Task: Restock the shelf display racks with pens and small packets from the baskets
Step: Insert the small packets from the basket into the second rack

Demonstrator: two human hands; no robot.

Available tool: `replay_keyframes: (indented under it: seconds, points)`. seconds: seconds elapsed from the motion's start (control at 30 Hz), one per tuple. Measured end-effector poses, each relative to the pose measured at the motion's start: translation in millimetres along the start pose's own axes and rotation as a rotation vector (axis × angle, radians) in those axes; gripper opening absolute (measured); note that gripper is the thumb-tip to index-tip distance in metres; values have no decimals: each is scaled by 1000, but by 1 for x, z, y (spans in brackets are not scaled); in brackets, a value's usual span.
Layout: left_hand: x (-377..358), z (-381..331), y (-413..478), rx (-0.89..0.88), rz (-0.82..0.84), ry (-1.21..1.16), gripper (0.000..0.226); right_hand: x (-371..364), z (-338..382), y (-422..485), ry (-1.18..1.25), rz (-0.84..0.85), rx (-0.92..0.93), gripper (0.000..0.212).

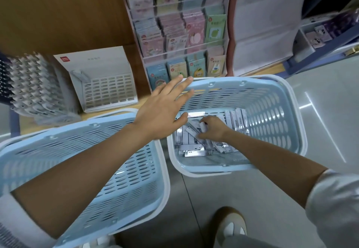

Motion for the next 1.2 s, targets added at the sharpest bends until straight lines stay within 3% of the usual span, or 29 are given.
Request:
replay_keyframes:
  seconds: [0.07,0.2,0.4,0.5,0.63,0.73,0.9,1.0,1.13,1.2]
  points:
    - [0,0,0,3,2,1,61,4,-2,-1,51,-24,-7,40]
    - [0,-1,-1,3,9,3,58,12,-7,-7,184,-20,-7,44]
    - [0,0,0,7,25,-12,56,54,-8,-40,367,-31,63,21]
    - [2,-2,0,2,16,-89,61,86,-4,-68,411,-54,127,9]
    - [24,-21,12,0,-109,-333,69,133,8,-96,450,-155,203,7]
    - [41,-46,24,-110,-72,-341,61,159,31,-103,404,-184,295,6]
    - [69,-43,26,62,34,-246,37,173,64,-101,411,-193,367,19]
    - [87,-26,9,209,36,-448,17,178,88,-93,476,-209,395,16]
    - [100,-8,-21,379,60,-977,23,182,129,-80,549,-217,443,19]
    - [111,4,-35,456,72,-1127,20,182,151,-75,546,-183,480,15]
Point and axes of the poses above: each hand's wrist, its own y-axis towards the middle knuckle, its own x-axis out of the back of the hand, z = x × y, the point moved 3 cm from there along y, towards the middle knuckle, and after that the axes turned 15 degrees about -y, right-handed, at the moved point
